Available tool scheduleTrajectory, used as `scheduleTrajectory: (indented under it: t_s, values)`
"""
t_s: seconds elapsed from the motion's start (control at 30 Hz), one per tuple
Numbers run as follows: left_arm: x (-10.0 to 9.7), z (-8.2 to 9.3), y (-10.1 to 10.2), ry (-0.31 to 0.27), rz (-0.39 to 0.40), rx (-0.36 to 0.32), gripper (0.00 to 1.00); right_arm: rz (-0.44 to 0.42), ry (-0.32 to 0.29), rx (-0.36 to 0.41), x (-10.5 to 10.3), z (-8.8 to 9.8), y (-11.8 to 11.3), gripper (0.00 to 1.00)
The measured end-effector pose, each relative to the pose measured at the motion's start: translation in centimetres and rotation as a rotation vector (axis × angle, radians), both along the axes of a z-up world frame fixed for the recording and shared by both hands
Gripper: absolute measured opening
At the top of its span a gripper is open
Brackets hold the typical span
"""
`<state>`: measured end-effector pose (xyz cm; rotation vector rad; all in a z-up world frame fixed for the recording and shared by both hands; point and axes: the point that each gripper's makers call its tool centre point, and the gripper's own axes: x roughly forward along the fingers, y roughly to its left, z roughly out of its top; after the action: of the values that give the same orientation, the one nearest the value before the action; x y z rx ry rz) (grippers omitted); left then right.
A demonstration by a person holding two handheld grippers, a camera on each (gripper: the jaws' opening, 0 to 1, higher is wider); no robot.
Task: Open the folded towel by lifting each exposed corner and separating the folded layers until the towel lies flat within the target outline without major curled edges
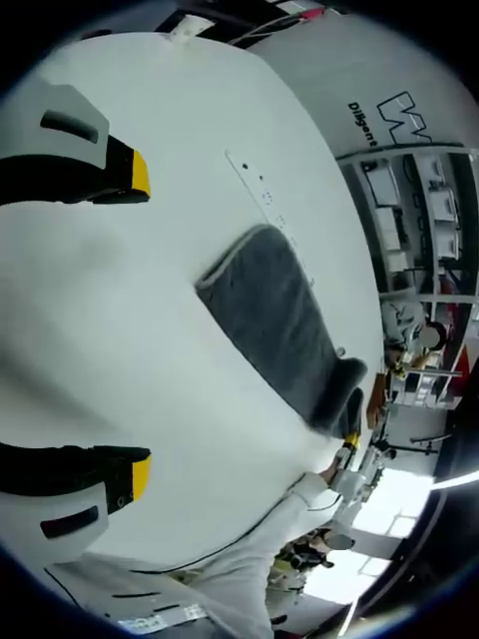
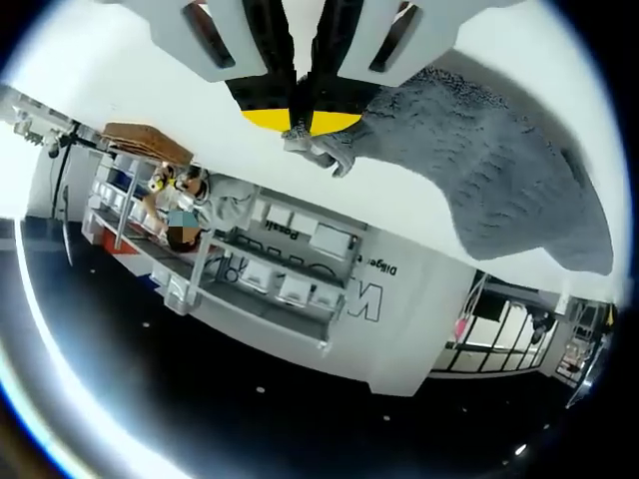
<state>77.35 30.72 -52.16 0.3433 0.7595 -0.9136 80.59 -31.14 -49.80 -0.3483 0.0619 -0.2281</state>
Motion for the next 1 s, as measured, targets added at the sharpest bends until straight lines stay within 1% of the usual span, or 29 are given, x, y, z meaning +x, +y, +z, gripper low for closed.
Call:
scheduleTrajectory:
  t_s: [0.1,0.23,0.4,0.43,0.47,0.63,0.7,0.83,0.93,1.0]
  values:
    - [-0.2,-0.2,-0.3,0.005,-0.005,0.0,0.99,-0.015,0.008,-0.005,-0.2,-0.1,-1.0,0.0]
    - [-0.3,-0.3,-0.6,0.006,-0.009,0.001,0.99,-0.048,0.01,0.001,-0.5,-0.2,-3.2,0.0]
    - [-0.2,-0.7,-0.6,0.012,-0.009,0.006,0.99,-0.083,0.01,0.015,-1.1,-0.3,-5.2,0.0]
    - [-0.2,-0.8,-0.7,0.015,-0.008,0.006,0.99,-0.091,0.015,0.009,-1.2,-0.4,-5.6,0.0]
    - [-0.3,-0.9,-0.7,0.018,-0.006,0.005,0.99,-0.093,0.02,-0.002,-1.3,-0.4,-5.4,0.0]
    - [-0.4,-1.0,-0.7,0.018,-0.002,0.005,0.99,-0.103,0.049,-0.039,-1.6,-0.7,-6.4,0.0]
    - [-0.3,-1.0,-0.7,0.015,0.003,0.005,0.99,-0.108,0.057,-0.049,-1.6,-0.7,-7.1,0.0]
    - [0.1,-1.3,-0.5,0.02,0.012,0.012,0.99,-0.118,0.074,-0.068,-1.9,-0.9,-7.8,0.0]
    - [0.1,-1.7,-0.6,0.028,0.012,0.016,0.99,-0.123,0.084,-0.077,-1.9,-1.1,-8.2,0.0]
    - [0.1,-1.9,-0.7,0.032,0.012,0.018,0.99,-0.127,0.086,-0.069,-2.0,-1.1,-9.0,0.0]
